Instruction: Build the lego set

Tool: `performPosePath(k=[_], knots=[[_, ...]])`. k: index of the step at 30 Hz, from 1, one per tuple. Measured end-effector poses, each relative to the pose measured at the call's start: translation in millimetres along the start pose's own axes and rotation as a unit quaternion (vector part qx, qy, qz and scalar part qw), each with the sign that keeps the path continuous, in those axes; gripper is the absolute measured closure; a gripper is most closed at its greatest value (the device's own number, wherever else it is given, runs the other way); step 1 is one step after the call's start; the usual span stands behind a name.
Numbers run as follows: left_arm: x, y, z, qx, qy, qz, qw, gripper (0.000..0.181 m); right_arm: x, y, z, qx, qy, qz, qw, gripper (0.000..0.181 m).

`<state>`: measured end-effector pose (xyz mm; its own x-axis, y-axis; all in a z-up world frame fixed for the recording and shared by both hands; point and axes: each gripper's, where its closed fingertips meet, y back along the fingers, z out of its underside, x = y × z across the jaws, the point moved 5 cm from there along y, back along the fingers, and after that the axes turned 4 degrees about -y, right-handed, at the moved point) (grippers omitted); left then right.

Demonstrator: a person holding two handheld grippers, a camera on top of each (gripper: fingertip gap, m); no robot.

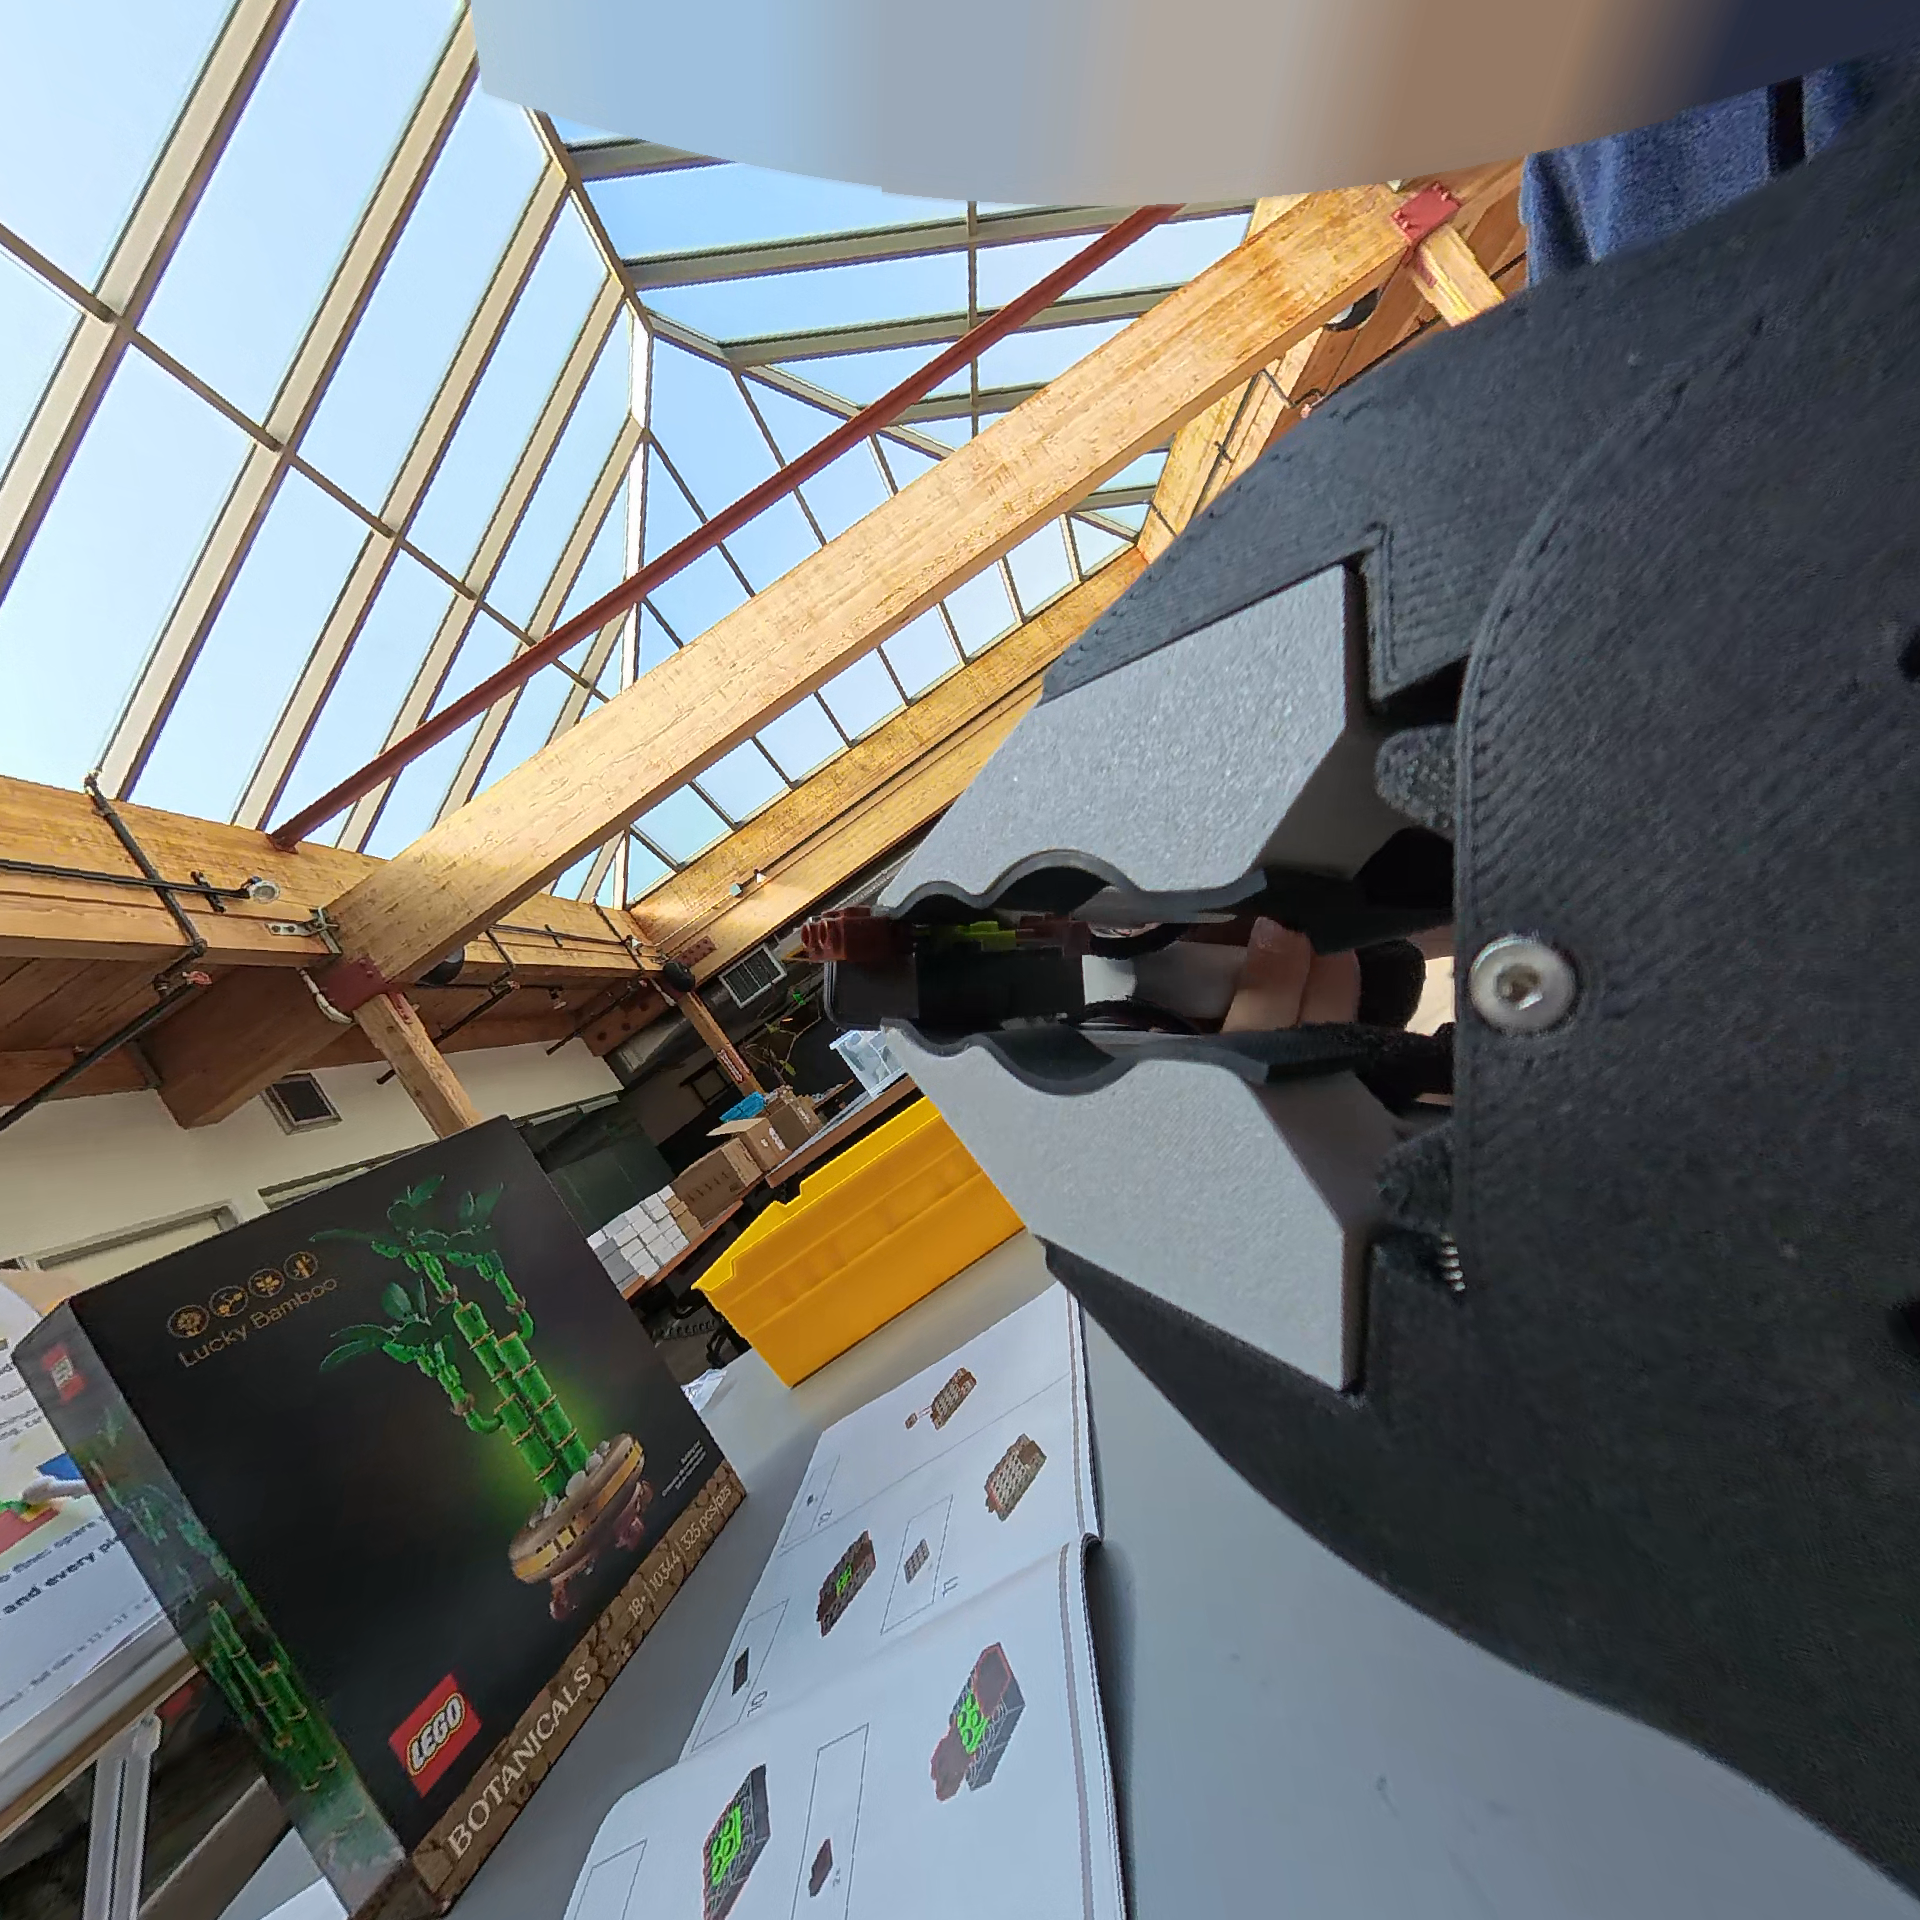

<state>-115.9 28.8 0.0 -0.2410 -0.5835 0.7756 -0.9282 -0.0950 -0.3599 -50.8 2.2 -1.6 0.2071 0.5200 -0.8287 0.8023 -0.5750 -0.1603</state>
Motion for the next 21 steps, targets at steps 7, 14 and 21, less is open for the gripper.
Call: performPosePath(k=[7,14,21], knots=[[-0.1,-0.7,0.7,-0.001,0.005,0.002,1.000,0.168,1.3,0.3,0.7,0.006,-0.002,-0.012,1.000,0.165],[1.4,1.3,1.0,-0.005,-0.032,-0.003,0.999,0.168,0.2,-0.9,1.9,-0.002,-0.002,-0.004,1.000,0.165],[4.8,4.7,-4.1,0.009,-0.021,0.016,1.000,0.169,-10.5,6.5,-8.0,0.013,0.040,0.010,0.999,0.157]])
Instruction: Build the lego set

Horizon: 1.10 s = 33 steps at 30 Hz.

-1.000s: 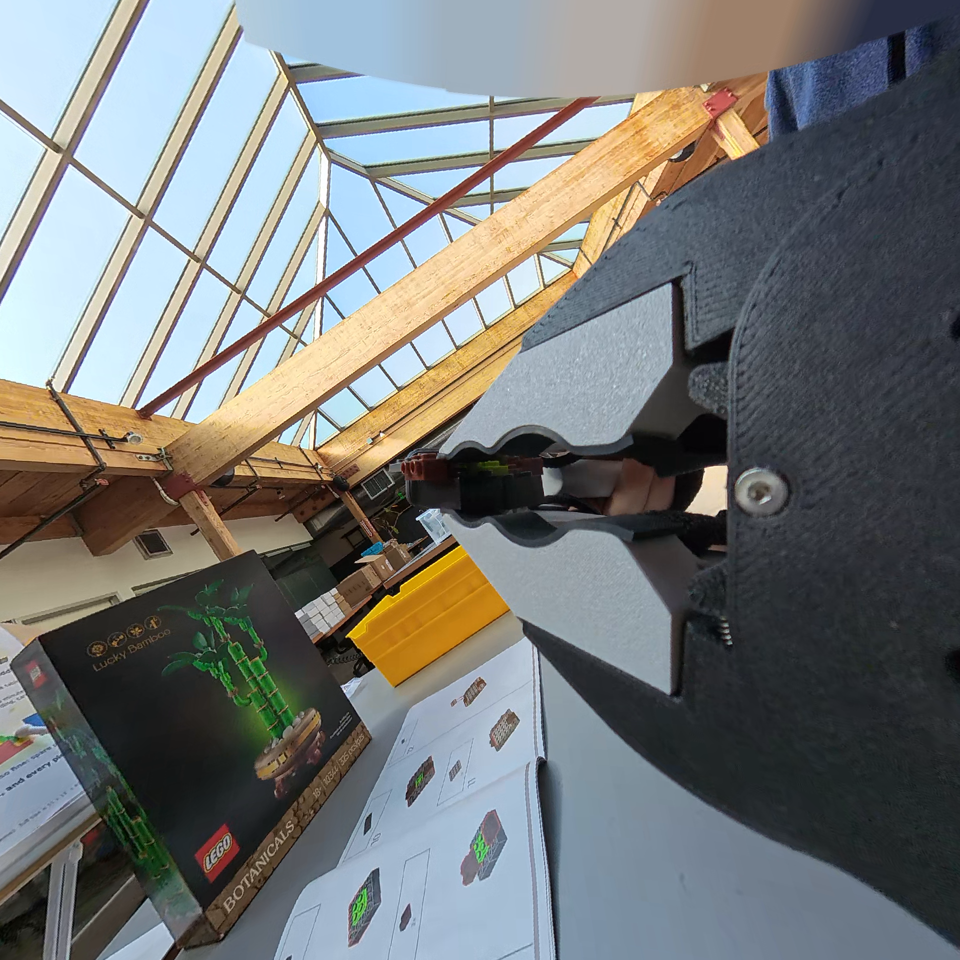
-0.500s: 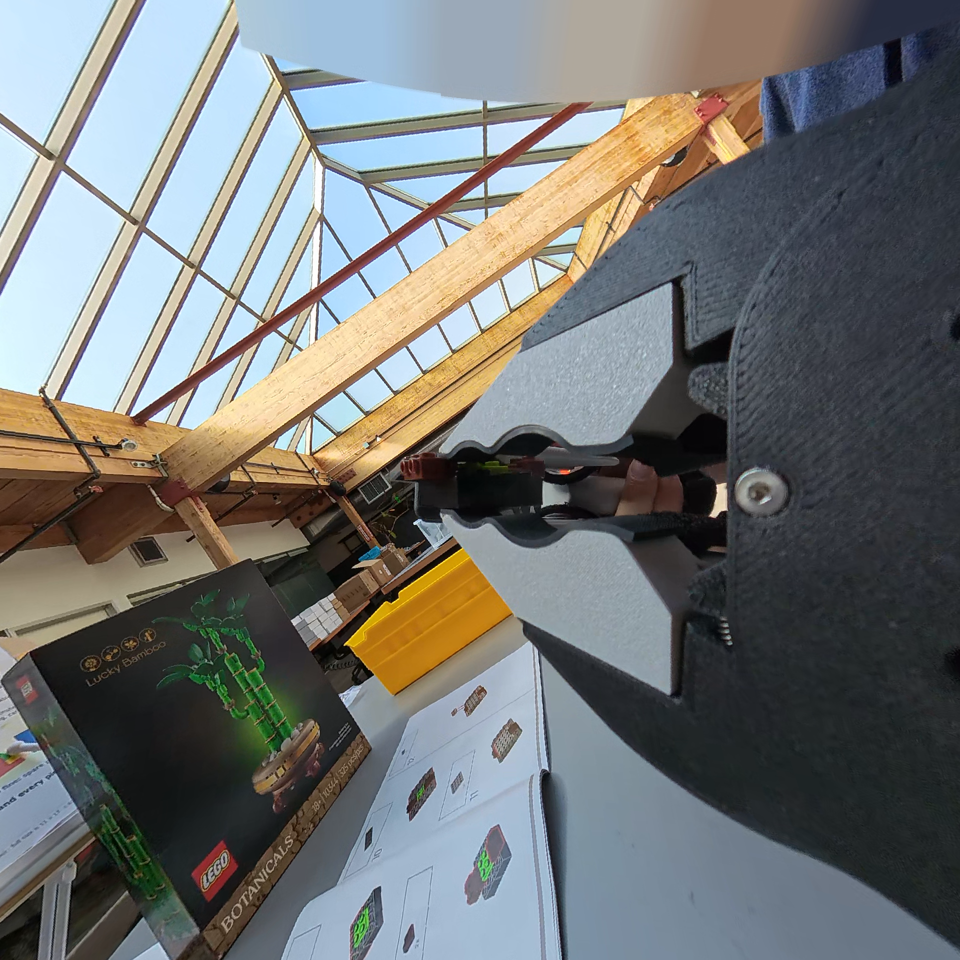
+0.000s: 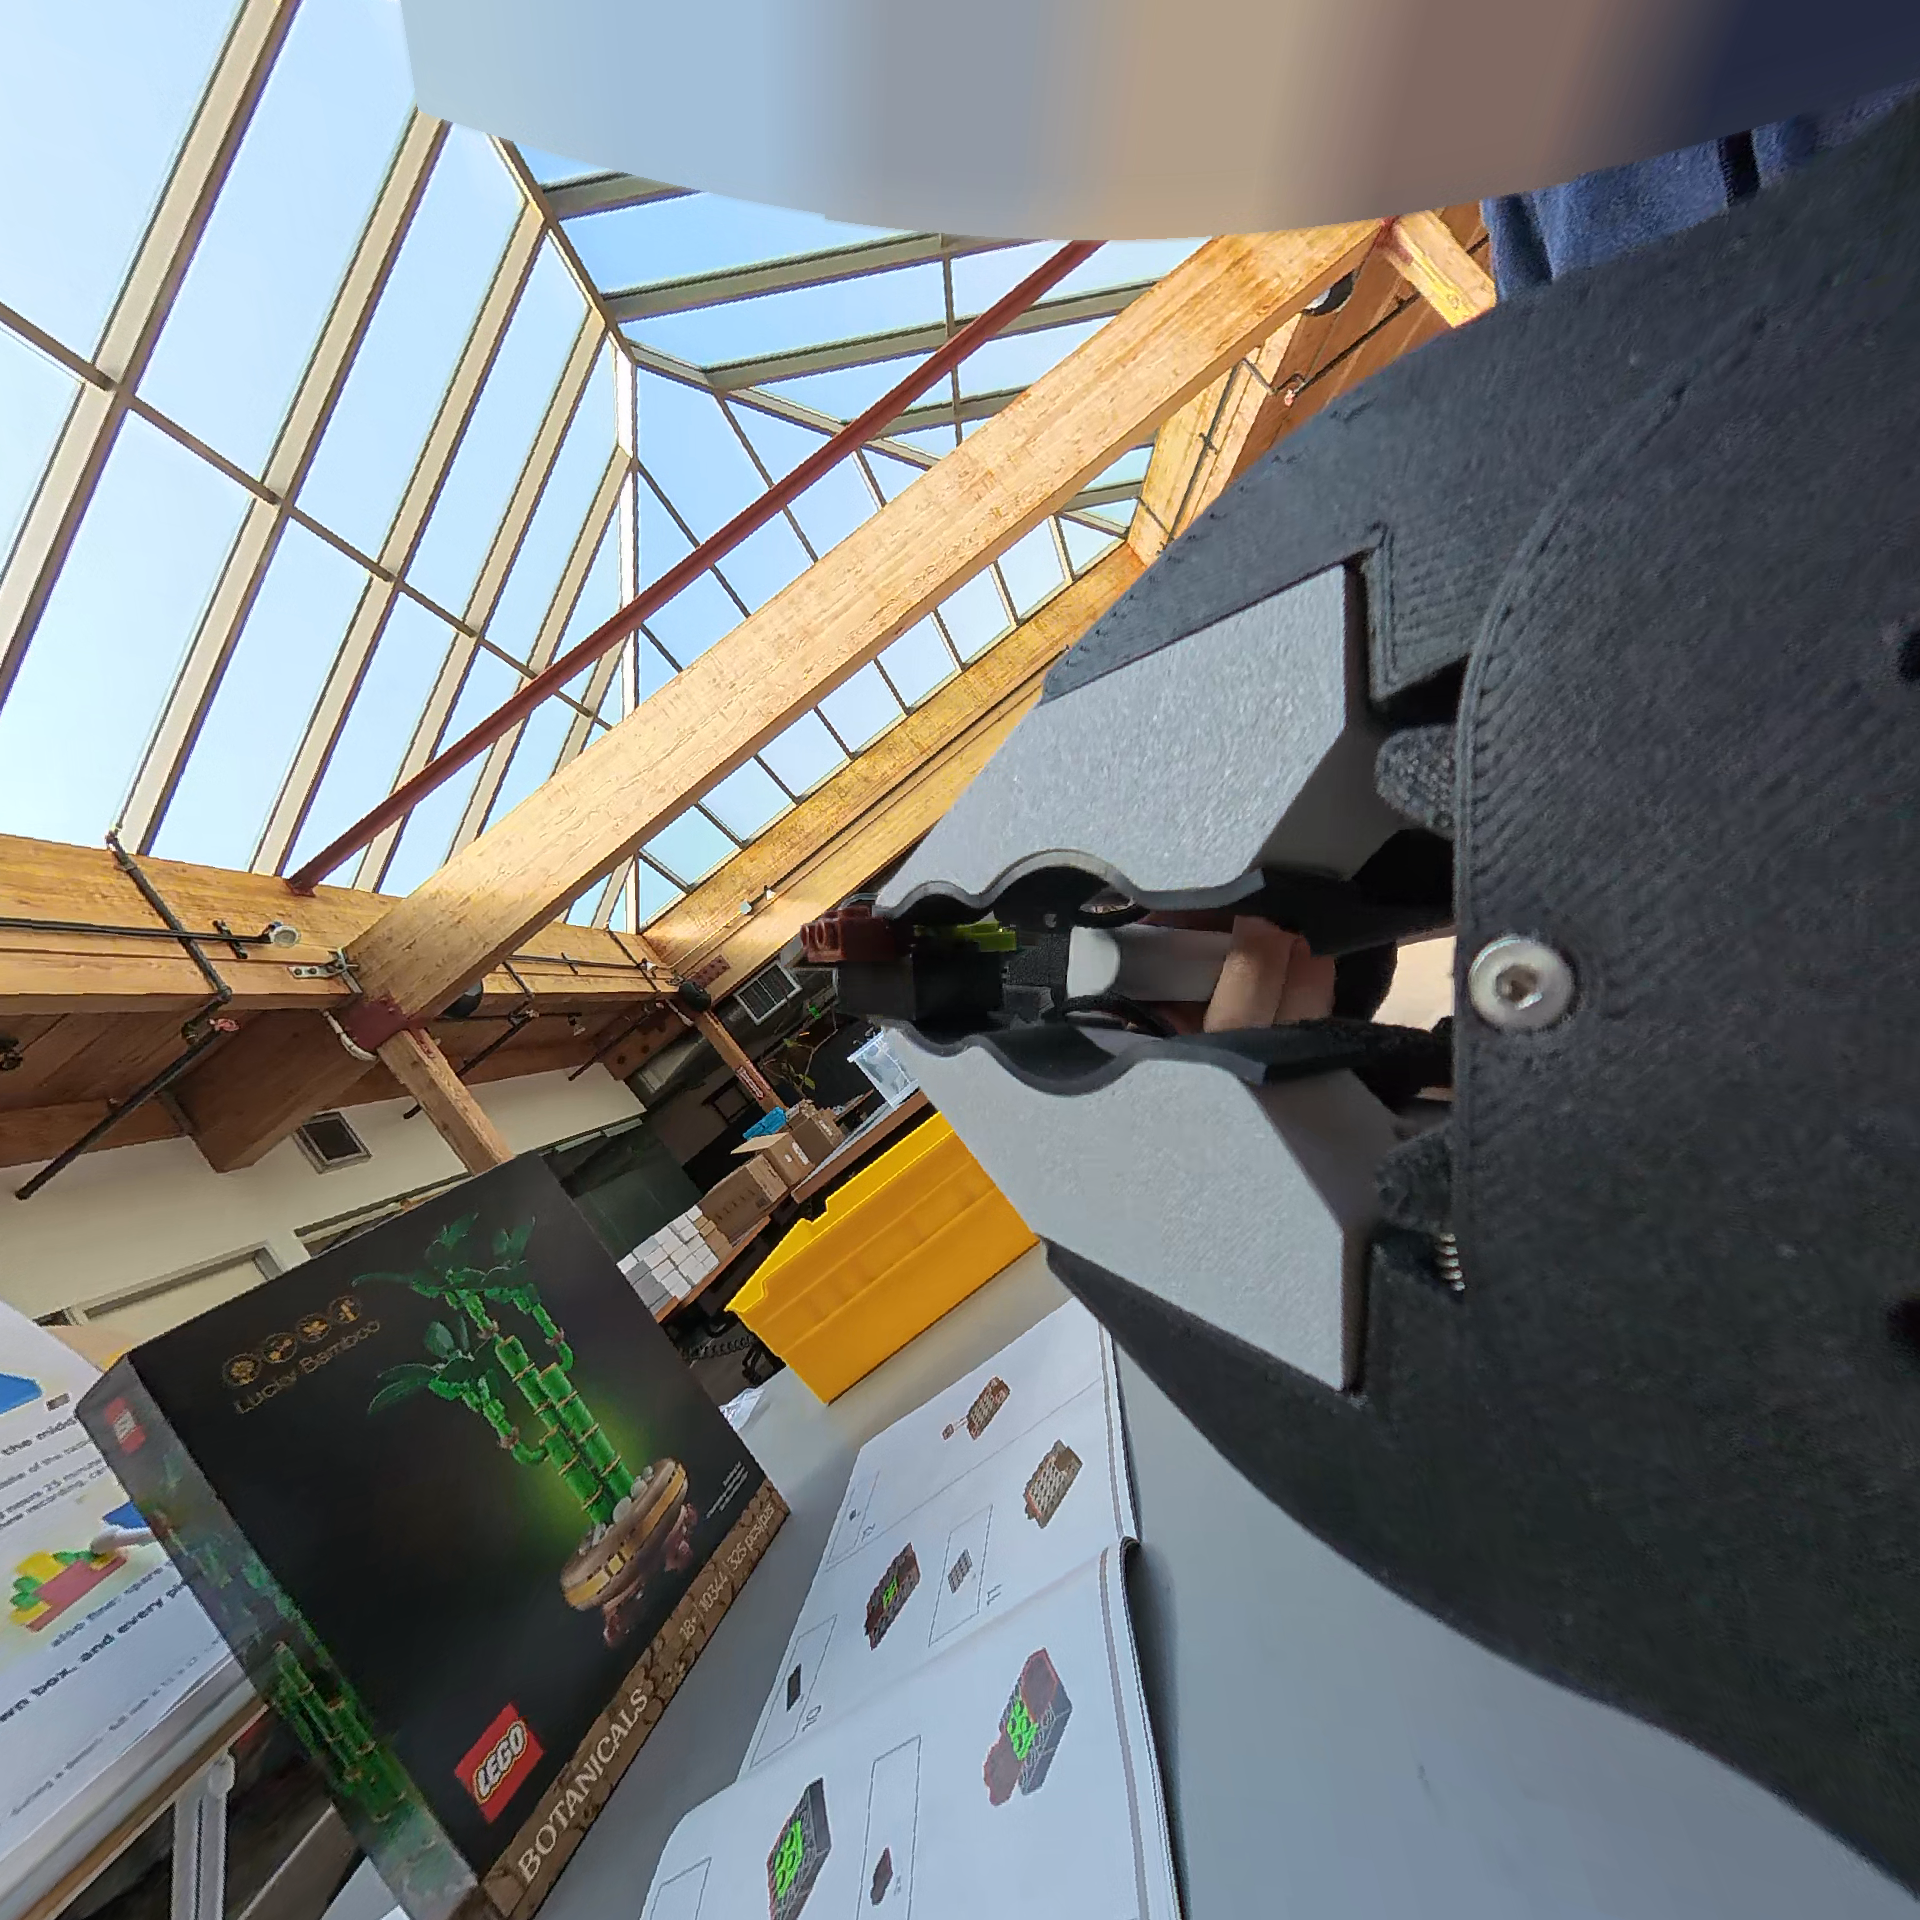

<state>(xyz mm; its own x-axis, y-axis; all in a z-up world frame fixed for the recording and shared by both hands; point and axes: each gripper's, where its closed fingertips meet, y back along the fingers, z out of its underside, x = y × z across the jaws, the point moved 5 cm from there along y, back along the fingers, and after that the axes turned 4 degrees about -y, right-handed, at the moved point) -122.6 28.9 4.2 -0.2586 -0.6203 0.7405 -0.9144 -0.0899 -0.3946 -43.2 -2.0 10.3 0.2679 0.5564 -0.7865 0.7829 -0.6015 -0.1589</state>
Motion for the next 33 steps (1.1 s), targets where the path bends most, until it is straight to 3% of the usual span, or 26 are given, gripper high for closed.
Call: performPosePath(k=[2,10,22,33], knots=[[-1.6,-0.5,0.3,-0.003,0.002,-0.003,1.000,0.168,1.8,-1.9,2.3,0.001,-0.010,0.001,1.000,0.170],[-17.6,5.7,3.9,0.001,0.036,-0.014,0.999,0.168,17.7,5.1,0.4,0.017,-0.022,0.019,0.999,0.168],[-22.3,5.9,10.0,-0.017,0.038,-0.027,0.999,0.168,20.5,0.2,8.5,-0.017,-0.015,0.051,0.998,0.173],[-21.2,11.1,12.6,-0.046,-0.046,-0.051,0.997,0.168,16.4,-1.5,13.3,-0.070,0.052,0.116,0.989,0.173]])
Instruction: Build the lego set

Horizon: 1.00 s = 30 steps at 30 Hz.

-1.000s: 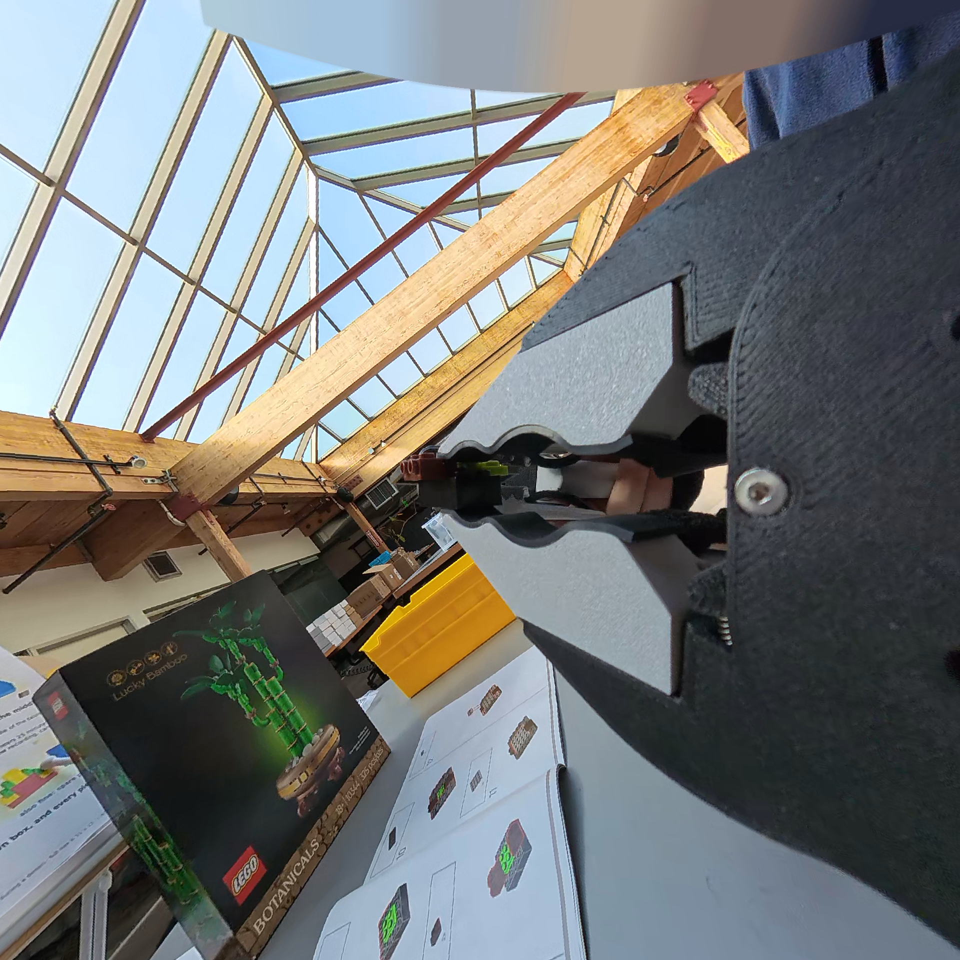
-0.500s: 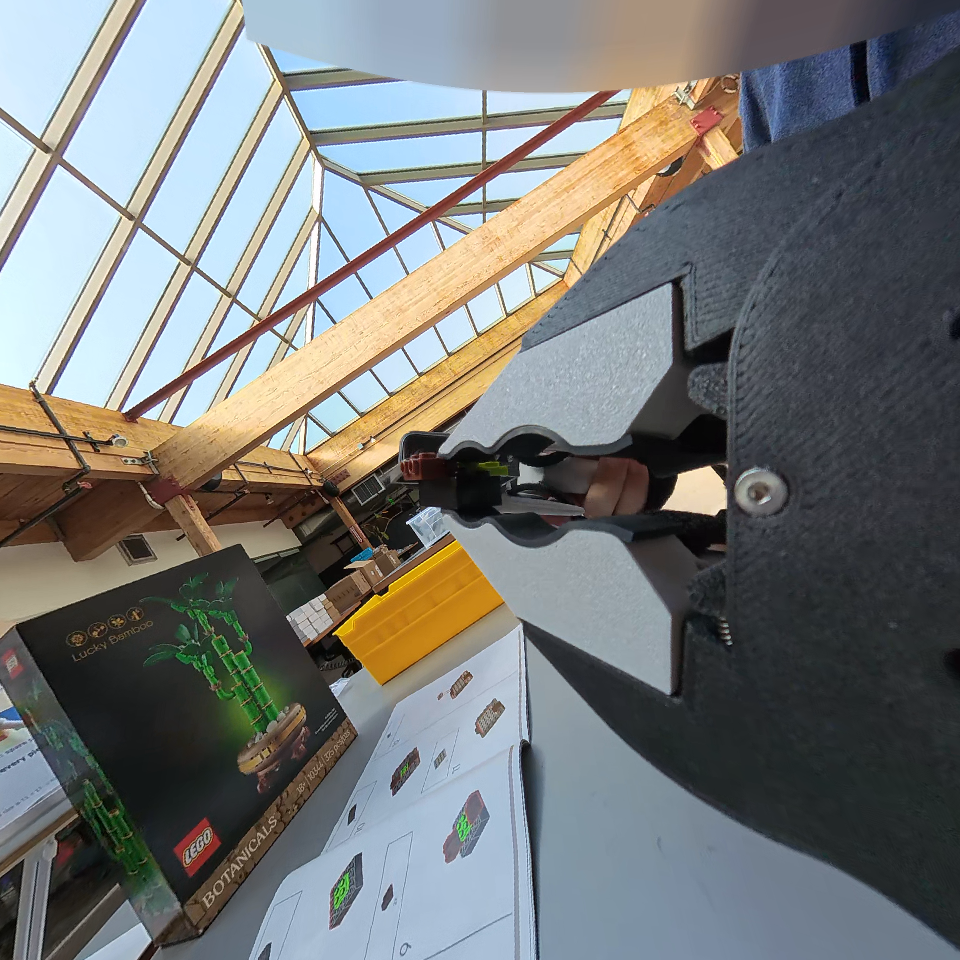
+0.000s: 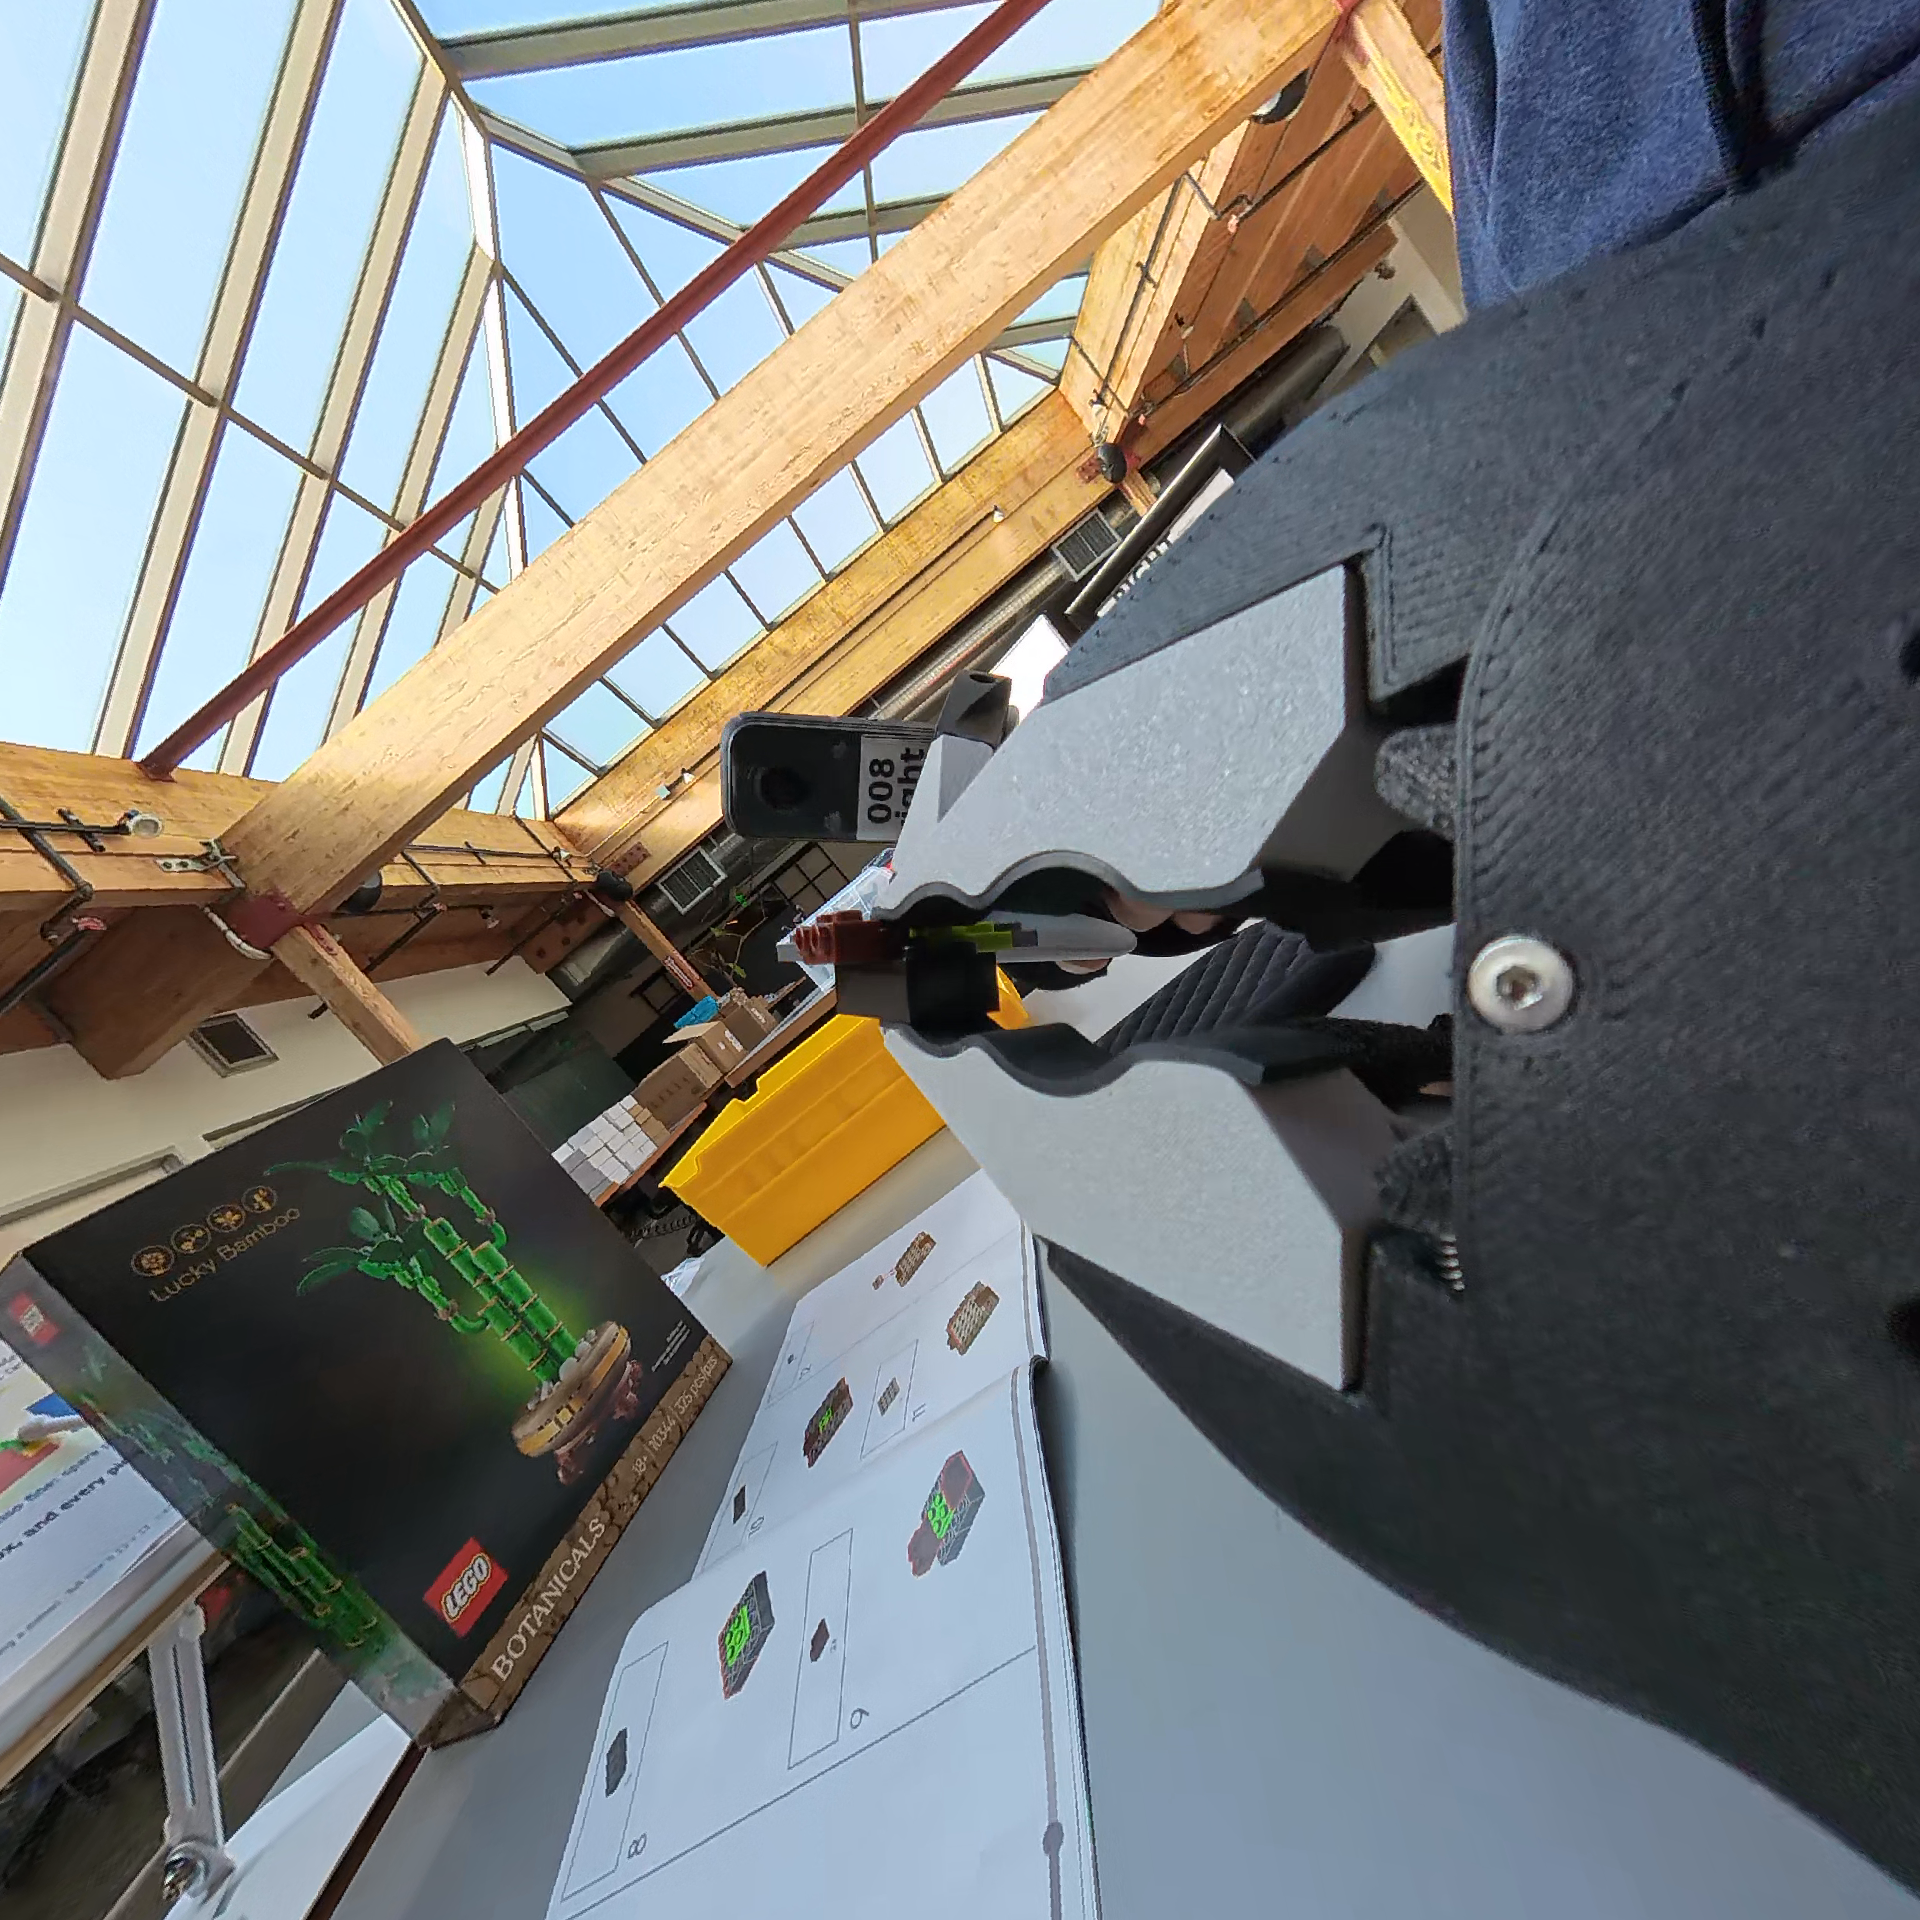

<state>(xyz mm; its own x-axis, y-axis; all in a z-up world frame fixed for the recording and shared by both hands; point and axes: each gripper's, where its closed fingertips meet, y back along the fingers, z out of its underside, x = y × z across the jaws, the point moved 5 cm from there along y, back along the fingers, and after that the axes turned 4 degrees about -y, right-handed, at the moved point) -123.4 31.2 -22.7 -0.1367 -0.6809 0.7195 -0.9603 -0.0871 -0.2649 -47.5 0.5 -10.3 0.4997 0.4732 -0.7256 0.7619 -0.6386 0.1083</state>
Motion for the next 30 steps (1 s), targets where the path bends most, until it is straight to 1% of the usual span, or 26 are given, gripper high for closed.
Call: performPosePath(k=[6,11,13,16,20,22,30], knots=[[-2.7,1.4,0.5,-0.014,0.024,0.018,0.999,0.168,1.1,-0.7,2.4,-0.001,-0.008,-0.006,1.000,0.173],[-0.1,2.2,-2.8,-0.009,0.025,0.033,0.999,0.168,-2.0,-0.9,-0.2,0.010,-0.004,-0.013,1.000,0.173],[2.5,2.2,-4.3,-0.009,0.027,0.042,0.999,0.164,-3.3,-0.5,-0.9,0.014,-0.004,-0.020,1.000,0.173],[3.1,2.4,-5.0,-0.007,0.030,0.042,0.999,0.166,-3.7,-0.4,-1.2,0.018,-0.017,-0.031,0.999,0.173],[1.2,3.8,-4.6,-0.006,0.058,0.052,0.997,0.165,-1.1,-0.4,0.1,0.021,-0.042,-0.047,0.998,0.173],[-1.1,6.2,-5.3,-0.004,0.058,0.047,0.997,0.164,1.0,0.8,0.5,0.021,-0.046,-0.049,0.998,0.173],[-6.4,14.5,7.5,-0.068,0.065,0.042,0.995,0.164,6.9,1.1,13.9,-0.026,-0.029,-0.045,0.998,0.173]])
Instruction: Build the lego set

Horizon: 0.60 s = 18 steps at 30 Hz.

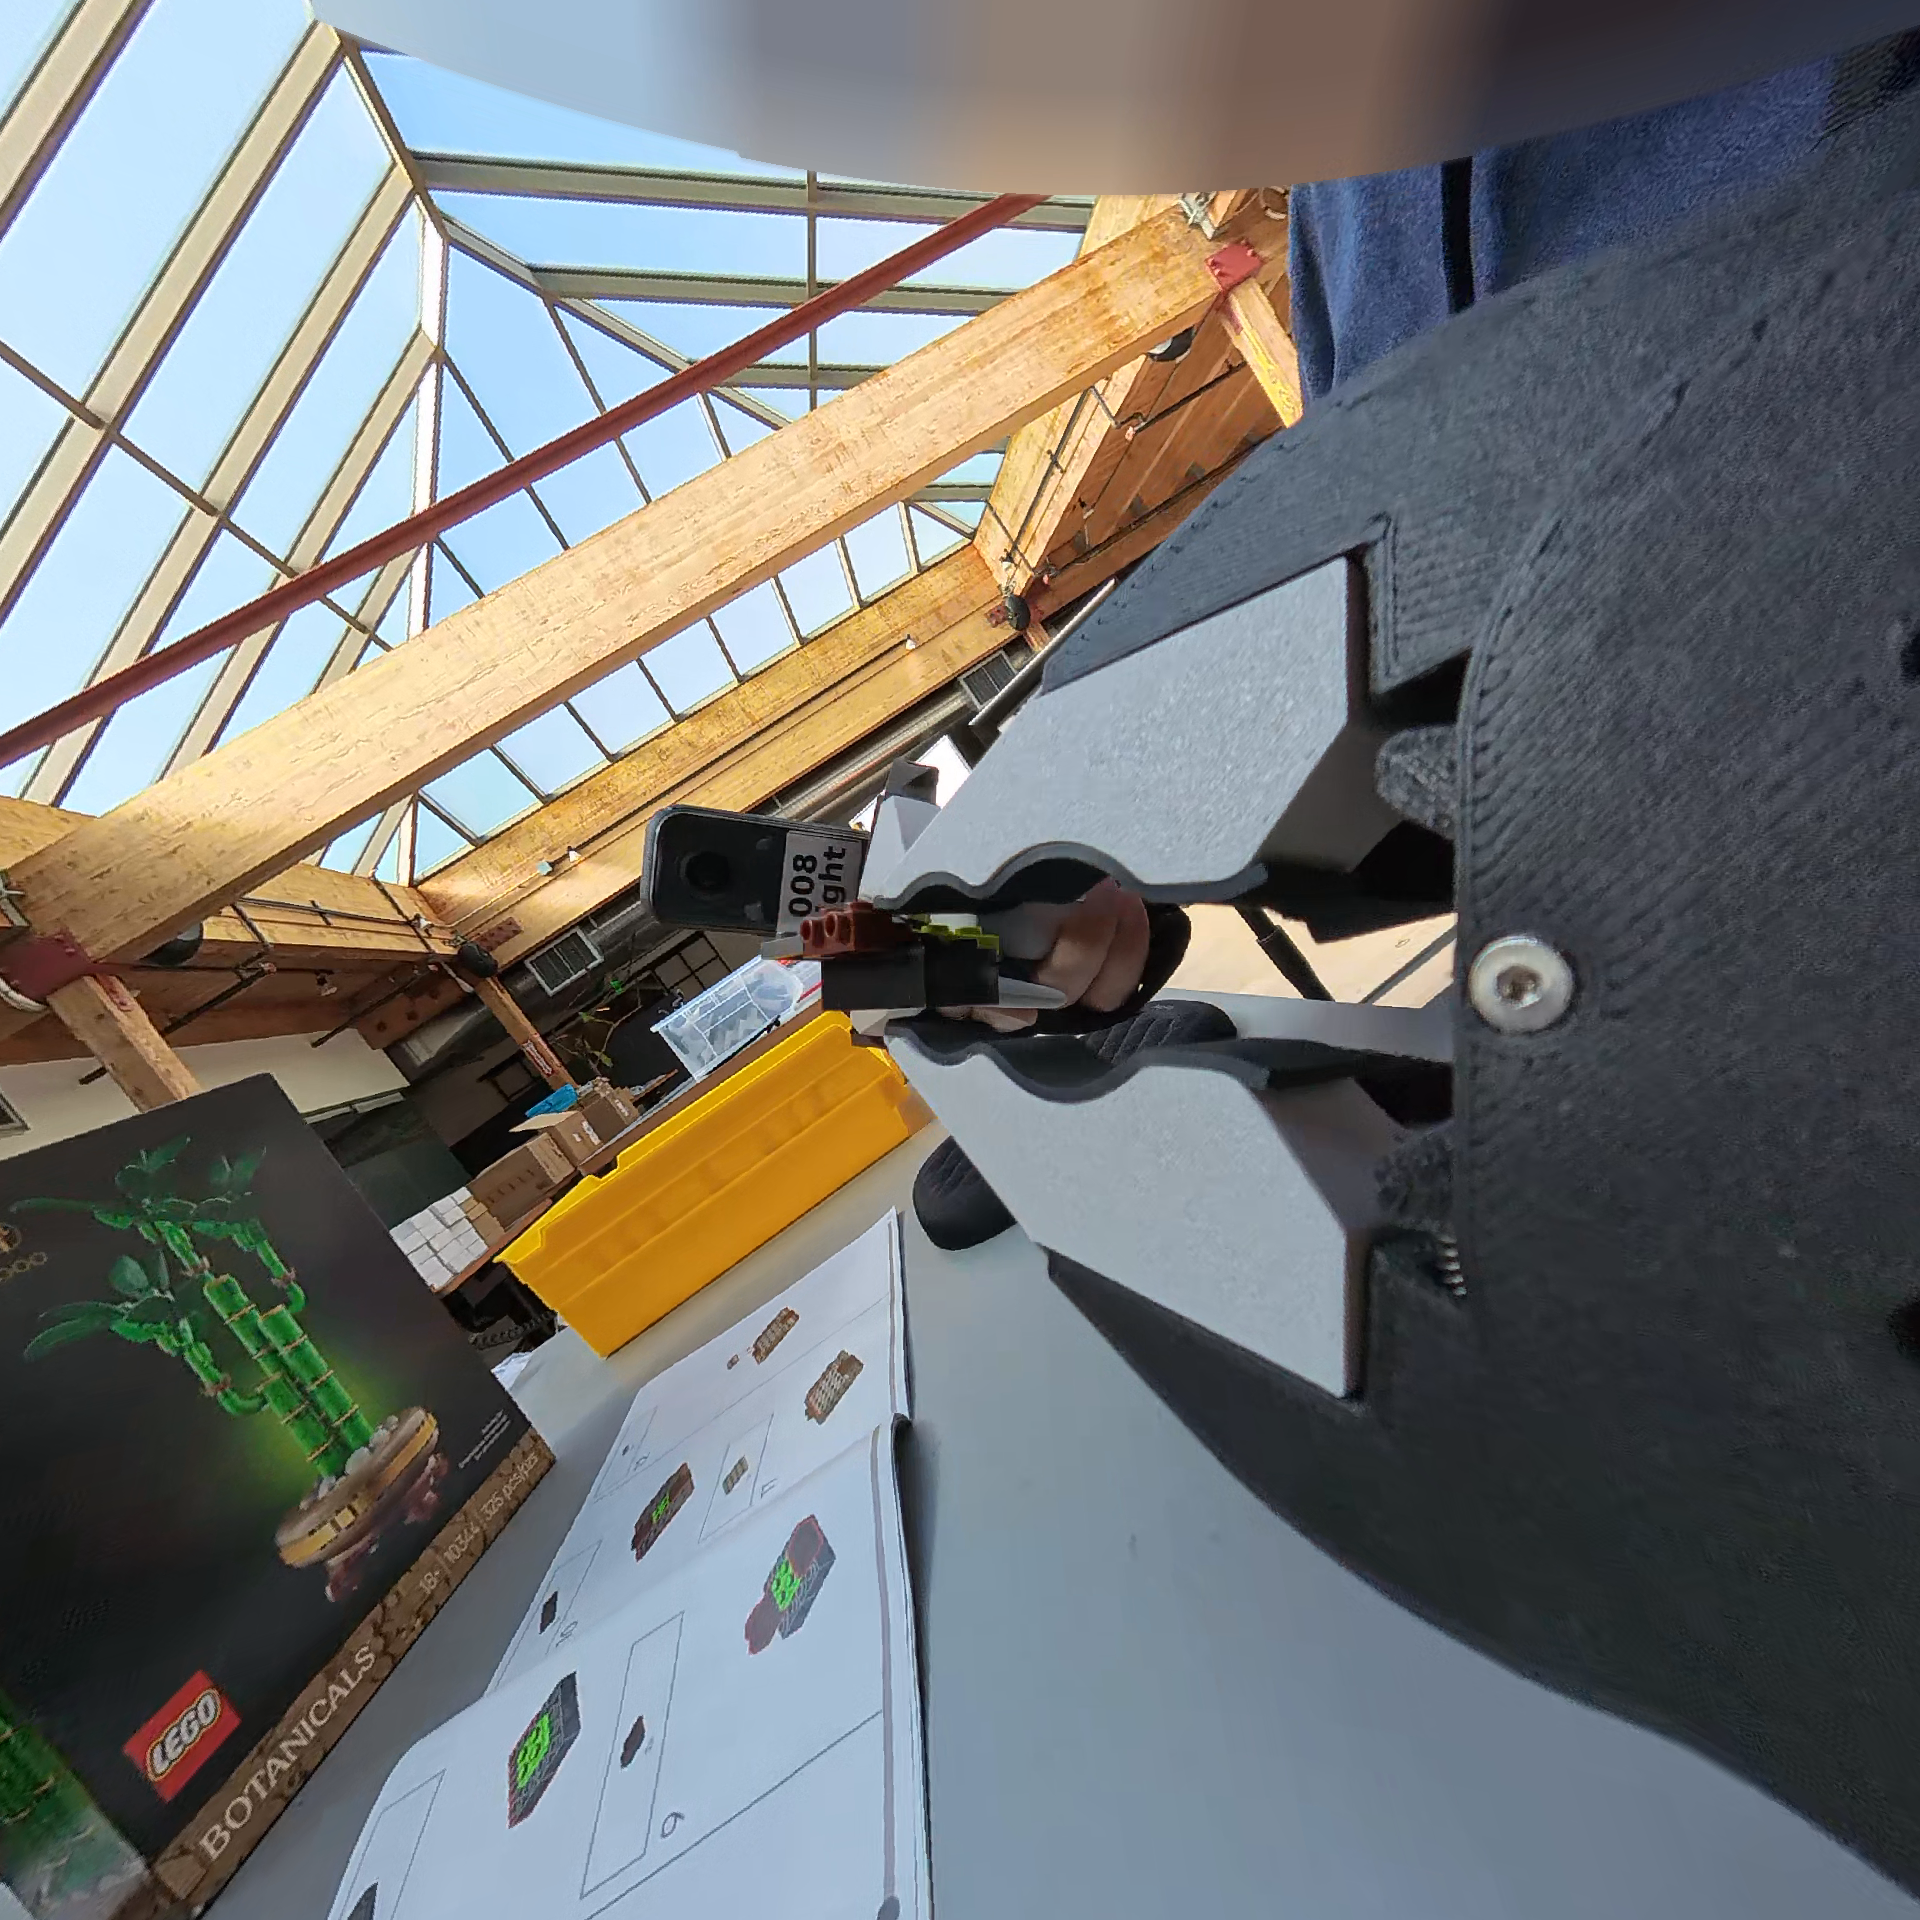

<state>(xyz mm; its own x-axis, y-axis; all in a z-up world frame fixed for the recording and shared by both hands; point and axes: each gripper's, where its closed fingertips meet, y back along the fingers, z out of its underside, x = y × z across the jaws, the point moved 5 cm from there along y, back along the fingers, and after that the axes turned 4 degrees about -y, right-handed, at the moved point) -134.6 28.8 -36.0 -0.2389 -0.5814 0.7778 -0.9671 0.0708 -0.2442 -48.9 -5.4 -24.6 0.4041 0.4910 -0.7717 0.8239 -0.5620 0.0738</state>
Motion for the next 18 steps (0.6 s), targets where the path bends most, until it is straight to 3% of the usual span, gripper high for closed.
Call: performPosePath(k=[10,11,14,18], knots=[[-8.2,6.3,6.9,-0.023,0.012,0.001,1.000,0.168,3.8,-5.6,6.4,-0.026,0.022,-0.002,0.999,0.173],[-8.0,7.2,6.2,-0.020,0.015,0.004,1.000,0.168,1.8,-6.2,6.0,-0.024,0.030,-0.007,0.999,0.170],[-12.1,13.7,0.4,0.011,0.039,0.004,0.999,0.168,0.2,-2.8,1.9,-0.006,0.069,0.013,0.998,0.140],[-19.1,28.2,-6.7,0.044,0.074,0.001,0.996,0.169,-0.9,12.8,21.8,-0.042,0.206,0.061,0.976,0.135]])
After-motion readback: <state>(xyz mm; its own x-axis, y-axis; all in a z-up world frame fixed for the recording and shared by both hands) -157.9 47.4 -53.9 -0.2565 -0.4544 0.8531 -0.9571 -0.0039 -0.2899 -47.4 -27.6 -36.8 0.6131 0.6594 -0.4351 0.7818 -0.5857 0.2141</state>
